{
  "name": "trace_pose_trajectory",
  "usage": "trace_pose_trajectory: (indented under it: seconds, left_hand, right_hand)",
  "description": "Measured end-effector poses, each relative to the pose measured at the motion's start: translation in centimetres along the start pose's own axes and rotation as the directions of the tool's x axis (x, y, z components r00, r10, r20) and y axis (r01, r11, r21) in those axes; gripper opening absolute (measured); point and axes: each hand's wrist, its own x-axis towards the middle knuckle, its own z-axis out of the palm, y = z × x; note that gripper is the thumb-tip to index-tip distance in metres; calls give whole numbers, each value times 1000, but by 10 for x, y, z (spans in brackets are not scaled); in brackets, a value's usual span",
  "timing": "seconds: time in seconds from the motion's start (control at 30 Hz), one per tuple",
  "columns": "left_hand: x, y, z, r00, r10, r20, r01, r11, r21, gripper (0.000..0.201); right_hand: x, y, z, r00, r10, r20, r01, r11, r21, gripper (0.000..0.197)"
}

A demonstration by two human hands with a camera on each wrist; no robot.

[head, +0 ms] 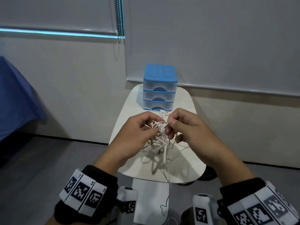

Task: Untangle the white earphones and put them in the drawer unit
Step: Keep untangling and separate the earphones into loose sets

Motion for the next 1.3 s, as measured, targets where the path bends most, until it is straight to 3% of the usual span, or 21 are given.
trace_pose_trajectory:
  seconds: [0.23,0.33,0.47,0.6,0.83,0.97,1.17,1.23,1.3]
  left_hand:
    - [-4,2,-5,990,59,129,-57,998,-17,38]
    - [-9,5,-3,979,89,183,-83,996,-37,35]
    - [-7,3,-1,991,73,111,-74,997,2,19]
    - [-6,3,-3,990,58,130,-66,996,57,14]
    - [-5,2,-9,986,-41,160,14,985,171,30]
    - [-5,0,-13,993,-36,108,22,992,127,25]
    - [-7,-14,-16,998,-45,-38,46,998,44,22]
    - [-8,-21,-16,994,-59,-95,61,998,22,21]
    - [-8,-26,-16,987,-54,-149,52,999,-13,20]
  right_hand:
    - [-1,-1,-4,995,98,8,-98,977,190,20]
    - [-1,2,-2,991,120,-60,-111,984,138,20]
    - [0,4,-1,981,143,-131,-132,987,94,18]
    - [2,11,1,962,128,-241,-157,982,-102,18]
    - [6,6,-3,933,46,-357,-95,988,-121,15]
    - [10,11,-14,896,1,-443,-87,981,-175,15]
    - [10,48,-8,911,130,-390,-209,964,-166,9]
    - [5,53,-6,913,90,-399,-209,941,-266,14]
    - [0,49,-1,910,-2,-416,-129,950,-286,13]
